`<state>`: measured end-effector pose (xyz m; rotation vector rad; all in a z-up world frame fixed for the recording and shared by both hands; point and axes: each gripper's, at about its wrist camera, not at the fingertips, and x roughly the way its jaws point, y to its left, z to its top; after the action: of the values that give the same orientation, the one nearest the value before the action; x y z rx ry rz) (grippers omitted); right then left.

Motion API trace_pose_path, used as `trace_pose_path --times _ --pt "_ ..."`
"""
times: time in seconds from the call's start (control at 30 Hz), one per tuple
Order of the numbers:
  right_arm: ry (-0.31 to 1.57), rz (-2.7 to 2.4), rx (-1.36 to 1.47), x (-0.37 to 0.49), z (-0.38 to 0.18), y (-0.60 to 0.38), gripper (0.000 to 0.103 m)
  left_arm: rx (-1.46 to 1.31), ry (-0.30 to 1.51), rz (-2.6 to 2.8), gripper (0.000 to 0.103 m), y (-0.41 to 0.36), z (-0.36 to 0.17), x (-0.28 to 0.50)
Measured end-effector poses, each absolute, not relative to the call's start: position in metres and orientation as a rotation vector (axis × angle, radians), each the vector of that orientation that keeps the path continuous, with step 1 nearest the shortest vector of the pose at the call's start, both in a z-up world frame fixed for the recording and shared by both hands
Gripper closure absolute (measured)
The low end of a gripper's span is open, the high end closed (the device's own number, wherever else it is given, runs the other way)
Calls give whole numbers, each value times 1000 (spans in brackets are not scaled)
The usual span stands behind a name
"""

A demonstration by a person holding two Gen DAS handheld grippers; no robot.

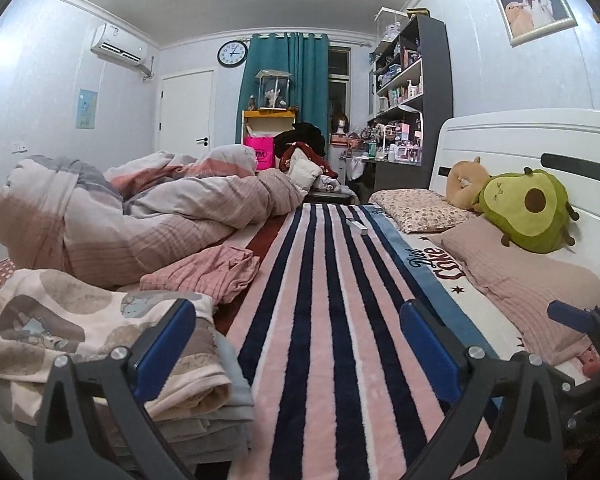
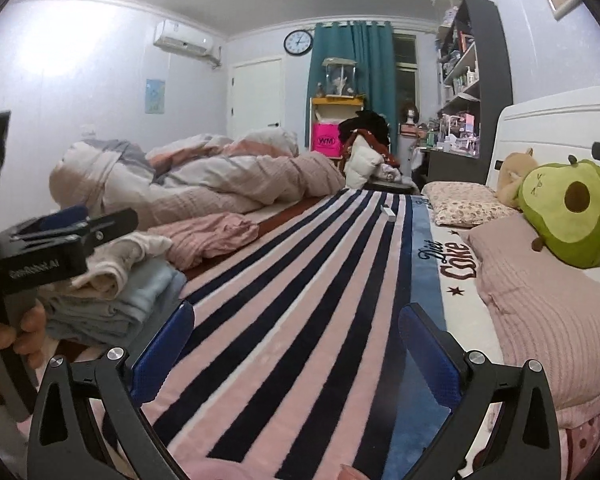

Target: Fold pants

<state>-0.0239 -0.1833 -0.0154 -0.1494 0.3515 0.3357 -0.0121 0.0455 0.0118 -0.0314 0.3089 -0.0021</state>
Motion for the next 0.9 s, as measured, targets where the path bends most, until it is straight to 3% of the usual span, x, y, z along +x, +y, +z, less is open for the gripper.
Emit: trace_pose_path --times 0.9 --pt "347 270 -93 -26 -15 -193 1 -59 315 -21 2 47 0 -14"
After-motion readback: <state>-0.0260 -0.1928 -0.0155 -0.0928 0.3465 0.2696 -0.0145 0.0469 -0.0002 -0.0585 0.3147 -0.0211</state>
